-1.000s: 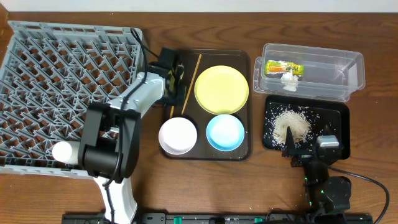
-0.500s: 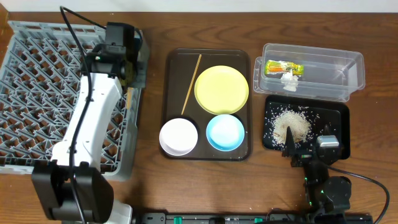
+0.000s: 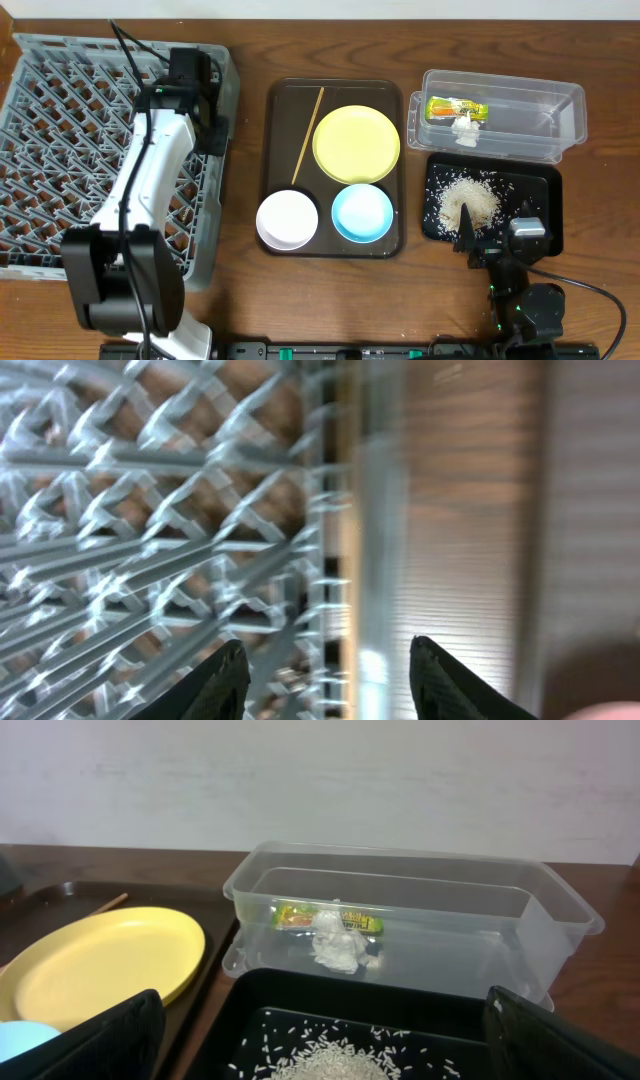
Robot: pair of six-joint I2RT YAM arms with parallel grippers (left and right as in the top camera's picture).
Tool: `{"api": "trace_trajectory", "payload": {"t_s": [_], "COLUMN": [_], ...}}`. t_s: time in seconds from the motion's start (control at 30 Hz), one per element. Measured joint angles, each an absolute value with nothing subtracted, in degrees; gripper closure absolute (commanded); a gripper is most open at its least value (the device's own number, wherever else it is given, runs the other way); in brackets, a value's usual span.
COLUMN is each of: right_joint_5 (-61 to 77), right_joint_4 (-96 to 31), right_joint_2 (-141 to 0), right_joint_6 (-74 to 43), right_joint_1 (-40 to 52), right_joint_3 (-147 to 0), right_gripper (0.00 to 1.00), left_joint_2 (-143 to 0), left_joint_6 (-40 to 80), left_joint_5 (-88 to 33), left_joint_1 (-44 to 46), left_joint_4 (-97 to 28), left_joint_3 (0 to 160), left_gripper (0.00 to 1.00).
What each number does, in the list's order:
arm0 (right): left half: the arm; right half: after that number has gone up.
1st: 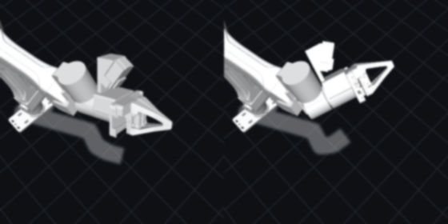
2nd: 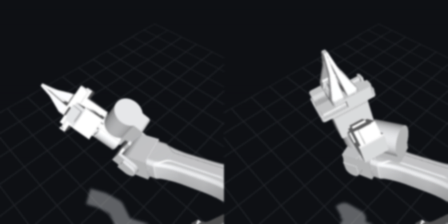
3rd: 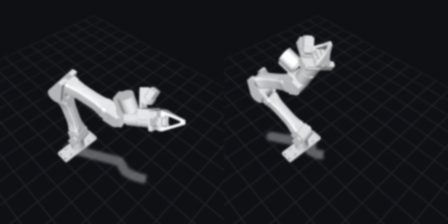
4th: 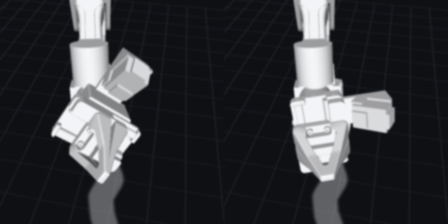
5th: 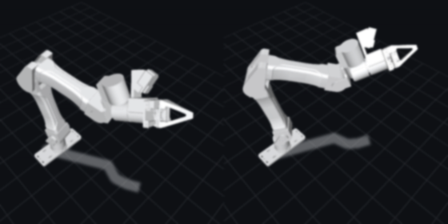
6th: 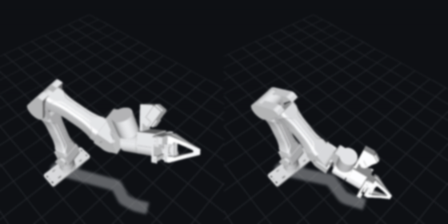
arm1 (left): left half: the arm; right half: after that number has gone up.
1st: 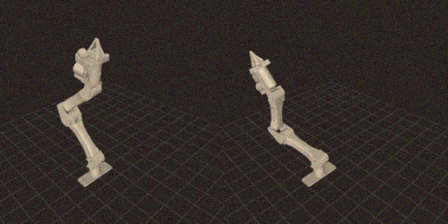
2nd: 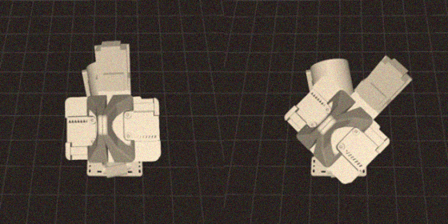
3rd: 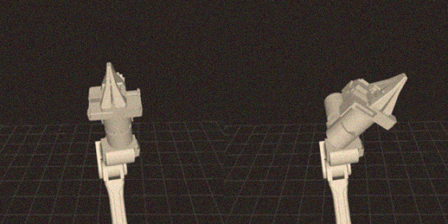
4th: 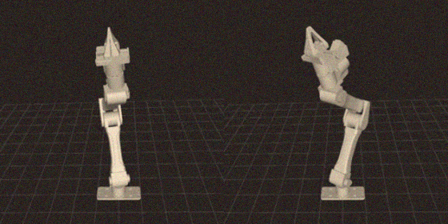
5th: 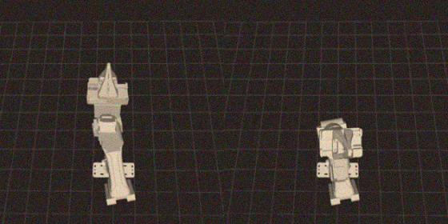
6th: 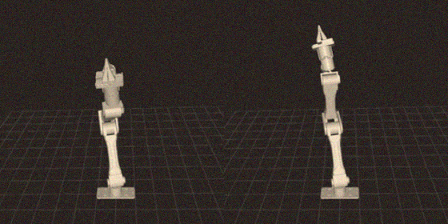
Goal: Sort waste into correct bins and load items into the dishwasher
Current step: 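Move the left gripper back to the tray and grasp the second chopstick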
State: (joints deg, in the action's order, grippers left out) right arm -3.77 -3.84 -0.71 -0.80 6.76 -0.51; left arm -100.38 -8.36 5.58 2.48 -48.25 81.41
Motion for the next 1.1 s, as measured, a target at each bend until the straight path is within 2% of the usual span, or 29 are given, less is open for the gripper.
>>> {"api": "trace_trajectory", "payload": {"t_s": [0.17, 0.33, 0.5, 0.93, 1.0, 1.1], "right_joint_5": [-3.8, -3.8, -3.8, -3.8, -3.8, -3.8], "right_joint_4": [-3.8, -3.8, -3.8, -3.8, -3.8, -3.8], "right_joint_2": [-0.7, -0.7, -0.7, -0.7, -0.7, -0.7], "right_joint_6": [-0.8, -0.8, -0.8, -0.8, -0.8, -0.8], "right_joint_1": [6.8, 6.8, 6.8, 6.8, 6.8, 6.8], "right_joint_3": [-0.5, -0.5, -0.5, -0.5, -0.5, -0.5], "right_gripper": [0.01, 0.01, 0.01, 0.01, 0.01, 0.01], "left_joint_2": [-96.6, -98.3, -104.9, -118.0, -119.0, -119.2], "left_joint_6": [-7.5, -7.3, -6.1, -2.8, -2.8, -2.9], "left_joint_5": [-5.0, -10.6, -12.2, -11.8, -11.7, -11.2], "left_joint_1": [7.3, 14.0, 17.0, 18.6, 19.4, 20.8], "left_joint_4": [-45.8, -41.3, -39.5, -36.8, -36.2, -35.4], "left_joint_3": [81.9, 82.0, 82.0, 81.6, 81.7, 81.7], "left_gripper": [0.47, 0.48, 0.52, 0.53, 0.6, 0.75]}}
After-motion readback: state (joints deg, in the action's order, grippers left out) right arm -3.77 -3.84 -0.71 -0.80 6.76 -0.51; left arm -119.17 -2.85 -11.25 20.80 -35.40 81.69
